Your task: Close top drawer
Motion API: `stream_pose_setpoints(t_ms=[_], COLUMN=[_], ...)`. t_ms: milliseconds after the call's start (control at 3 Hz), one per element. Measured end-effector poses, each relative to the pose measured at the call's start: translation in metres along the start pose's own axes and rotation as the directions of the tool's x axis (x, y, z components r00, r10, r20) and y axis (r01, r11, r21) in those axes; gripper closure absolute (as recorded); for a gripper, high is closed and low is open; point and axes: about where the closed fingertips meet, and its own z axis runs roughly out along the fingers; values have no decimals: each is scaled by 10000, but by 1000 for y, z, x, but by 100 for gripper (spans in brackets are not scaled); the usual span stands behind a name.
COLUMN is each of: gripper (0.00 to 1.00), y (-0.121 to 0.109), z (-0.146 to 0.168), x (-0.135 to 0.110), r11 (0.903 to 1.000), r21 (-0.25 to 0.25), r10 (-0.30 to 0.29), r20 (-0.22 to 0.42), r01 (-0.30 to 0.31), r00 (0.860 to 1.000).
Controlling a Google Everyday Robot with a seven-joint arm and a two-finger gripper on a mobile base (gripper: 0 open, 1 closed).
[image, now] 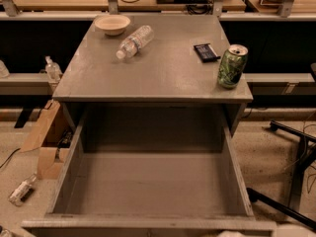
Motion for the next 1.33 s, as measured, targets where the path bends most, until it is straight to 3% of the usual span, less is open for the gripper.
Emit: stream_pose_setpoints(t_ms=[333, 1000, 1333], gripper=[100, 100, 100], y=[-12, -74, -78], z=[4, 27, 28], x=[-3, -30, -31], r11=[10000, 9997, 9996], r21=[39, 50, 53], r10=[-7, -241, -261], r20=[12, 0, -12], r01=[7, 241, 261], r00=[10000, 9997, 9997])
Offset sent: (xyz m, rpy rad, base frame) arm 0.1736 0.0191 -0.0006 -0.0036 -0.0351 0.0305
